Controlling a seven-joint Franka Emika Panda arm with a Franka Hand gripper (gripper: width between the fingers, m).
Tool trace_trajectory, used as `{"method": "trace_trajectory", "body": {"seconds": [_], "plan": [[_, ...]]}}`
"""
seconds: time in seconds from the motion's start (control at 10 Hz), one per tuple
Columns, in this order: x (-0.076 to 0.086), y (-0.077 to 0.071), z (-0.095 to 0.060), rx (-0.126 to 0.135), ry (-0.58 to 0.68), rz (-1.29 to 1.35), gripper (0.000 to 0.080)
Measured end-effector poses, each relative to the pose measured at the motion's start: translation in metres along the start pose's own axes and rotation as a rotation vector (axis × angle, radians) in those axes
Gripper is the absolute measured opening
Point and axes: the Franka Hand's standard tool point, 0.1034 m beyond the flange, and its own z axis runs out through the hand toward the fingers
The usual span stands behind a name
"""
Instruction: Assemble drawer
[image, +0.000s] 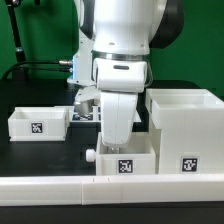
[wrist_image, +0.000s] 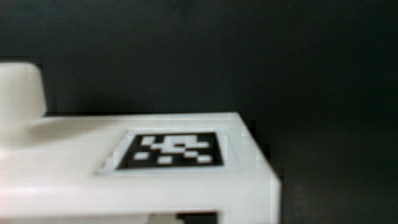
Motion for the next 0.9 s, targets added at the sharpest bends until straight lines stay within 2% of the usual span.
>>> {"method": "trace_trajectory", "body": {"seconds": [0.9], "plan": [[0.0063,0.0062,0.0000,-0.011,-0.006,-0.016,0.0042]]}}
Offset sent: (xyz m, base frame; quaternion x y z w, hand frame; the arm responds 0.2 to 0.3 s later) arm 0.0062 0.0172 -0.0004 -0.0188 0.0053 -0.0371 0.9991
